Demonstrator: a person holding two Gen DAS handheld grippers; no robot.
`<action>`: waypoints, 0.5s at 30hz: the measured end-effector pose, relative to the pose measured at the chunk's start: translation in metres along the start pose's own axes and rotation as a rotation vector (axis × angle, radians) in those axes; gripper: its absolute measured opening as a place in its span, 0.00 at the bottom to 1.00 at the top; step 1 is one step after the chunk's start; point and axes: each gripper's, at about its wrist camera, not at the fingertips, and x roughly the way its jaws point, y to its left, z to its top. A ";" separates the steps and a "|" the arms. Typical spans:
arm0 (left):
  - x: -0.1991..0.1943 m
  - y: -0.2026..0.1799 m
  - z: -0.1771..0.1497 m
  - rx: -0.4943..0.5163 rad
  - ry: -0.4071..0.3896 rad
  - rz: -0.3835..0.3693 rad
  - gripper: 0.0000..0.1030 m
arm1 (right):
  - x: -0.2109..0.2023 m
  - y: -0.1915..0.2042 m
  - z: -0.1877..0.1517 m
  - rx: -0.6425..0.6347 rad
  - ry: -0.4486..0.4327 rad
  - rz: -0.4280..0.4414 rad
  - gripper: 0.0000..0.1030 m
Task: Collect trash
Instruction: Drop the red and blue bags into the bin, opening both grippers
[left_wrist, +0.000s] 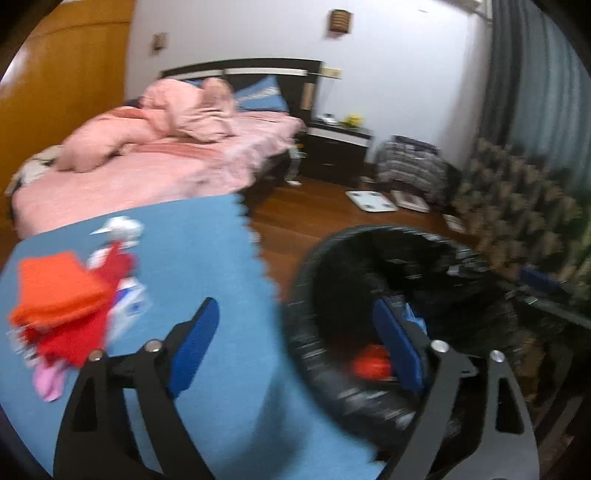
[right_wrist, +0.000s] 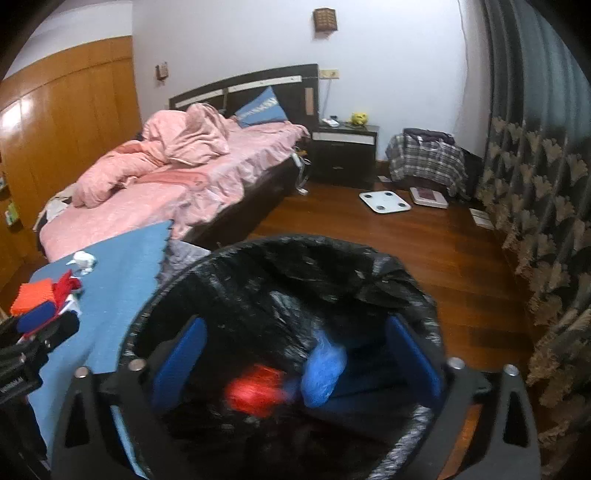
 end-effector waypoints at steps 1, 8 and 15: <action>-0.006 0.011 -0.004 -0.005 -0.001 0.033 0.85 | 0.002 0.012 -0.001 -0.011 0.006 0.030 0.94; -0.037 0.101 -0.034 -0.079 0.022 0.246 0.86 | 0.010 0.098 -0.018 -0.112 0.052 0.205 0.94; -0.057 0.176 -0.056 -0.158 0.050 0.421 0.82 | 0.018 0.178 -0.037 -0.198 0.076 0.334 0.94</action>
